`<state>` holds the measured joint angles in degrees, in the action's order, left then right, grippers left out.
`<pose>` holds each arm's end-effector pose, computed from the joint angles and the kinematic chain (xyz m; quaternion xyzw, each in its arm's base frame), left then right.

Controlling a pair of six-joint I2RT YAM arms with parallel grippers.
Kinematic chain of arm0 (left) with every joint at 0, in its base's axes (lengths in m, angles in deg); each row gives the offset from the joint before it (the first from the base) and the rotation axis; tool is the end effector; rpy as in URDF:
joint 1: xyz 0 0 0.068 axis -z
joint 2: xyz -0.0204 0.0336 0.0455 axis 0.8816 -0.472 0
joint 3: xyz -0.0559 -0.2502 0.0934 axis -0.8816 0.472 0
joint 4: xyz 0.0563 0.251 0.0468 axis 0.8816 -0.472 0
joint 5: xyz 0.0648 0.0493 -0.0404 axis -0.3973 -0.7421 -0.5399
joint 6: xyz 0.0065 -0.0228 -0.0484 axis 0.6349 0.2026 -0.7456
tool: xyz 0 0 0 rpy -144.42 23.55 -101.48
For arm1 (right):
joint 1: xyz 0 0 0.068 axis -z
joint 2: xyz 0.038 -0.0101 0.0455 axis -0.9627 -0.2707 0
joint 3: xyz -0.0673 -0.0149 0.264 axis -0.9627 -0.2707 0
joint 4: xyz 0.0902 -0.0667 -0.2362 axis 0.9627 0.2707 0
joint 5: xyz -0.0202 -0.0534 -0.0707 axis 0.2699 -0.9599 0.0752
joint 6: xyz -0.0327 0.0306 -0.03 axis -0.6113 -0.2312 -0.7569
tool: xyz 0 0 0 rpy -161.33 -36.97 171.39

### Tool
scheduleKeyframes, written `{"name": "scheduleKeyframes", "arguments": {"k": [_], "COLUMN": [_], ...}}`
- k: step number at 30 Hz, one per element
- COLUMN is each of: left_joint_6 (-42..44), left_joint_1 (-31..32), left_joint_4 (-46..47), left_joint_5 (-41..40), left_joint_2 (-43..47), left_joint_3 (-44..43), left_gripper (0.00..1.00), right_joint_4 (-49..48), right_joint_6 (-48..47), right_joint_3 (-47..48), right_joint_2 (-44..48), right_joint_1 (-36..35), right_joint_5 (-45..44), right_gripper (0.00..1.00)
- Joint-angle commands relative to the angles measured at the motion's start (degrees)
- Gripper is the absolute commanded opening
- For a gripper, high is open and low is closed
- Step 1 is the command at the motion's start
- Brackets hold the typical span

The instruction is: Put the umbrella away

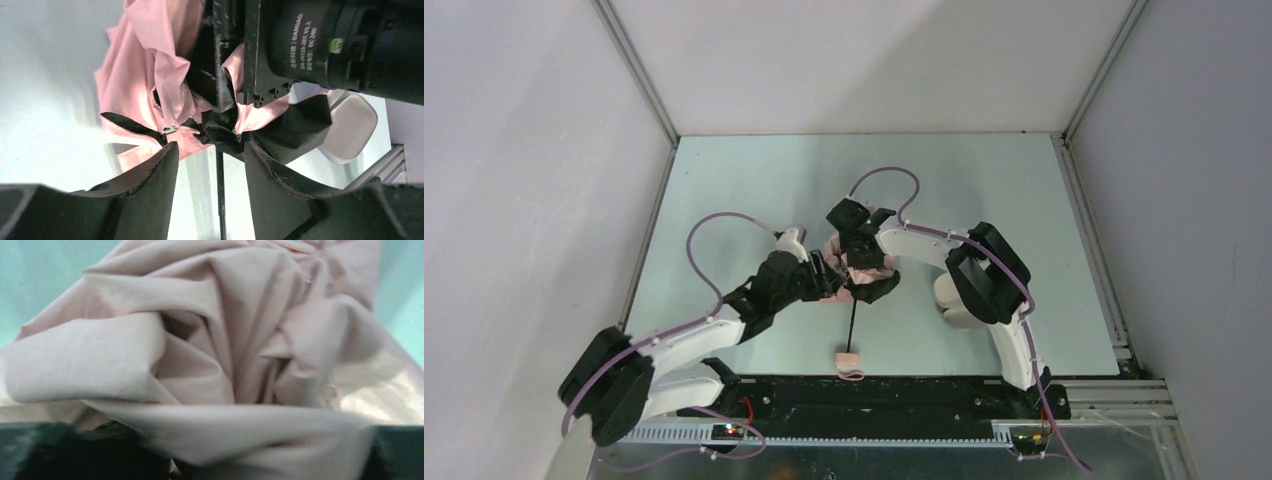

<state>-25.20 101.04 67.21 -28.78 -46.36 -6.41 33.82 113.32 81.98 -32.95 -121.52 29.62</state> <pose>0.1803 -0.1461 0.1786 -0.0297 0.8657 -0.3202 0.3835 0.2993 0.3133 0.1465 -0.0477 0.9800 0.0476 0.1875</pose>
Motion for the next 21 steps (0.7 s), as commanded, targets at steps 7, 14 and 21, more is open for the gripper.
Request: {"name": "scheduleKeyframes", "arguments": {"k": [7,14,21], "left_joint_6": [2.65,2.45,2.99], "left_joint_1": [-3.00,-7.03,-11.54], "left_joint_4": [-11.76,-14.79,-13.48], "left_joint_5": [-5.88,-2.95,3.15], "left_joint_2": [14.24,22.57,24.48], "left_joint_3": [3.89,4.77,3.04], "left_gripper": [0.62,0.81,0.96], "right_joint_4": [-8.15,-15.30,-15.49], "right_joint_6": [-0.92,-7.99,-11.83], "right_joint_3": [-9.58,-13.35,-15.24], "right_joint_2": [0.38,18.10,22.86], "right_joint_1": [0.24,0.12,0.15], "right_joint_5": [-4.33,-5.68,4.69], "right_gripper": [0.00,0.00,0.00]}}
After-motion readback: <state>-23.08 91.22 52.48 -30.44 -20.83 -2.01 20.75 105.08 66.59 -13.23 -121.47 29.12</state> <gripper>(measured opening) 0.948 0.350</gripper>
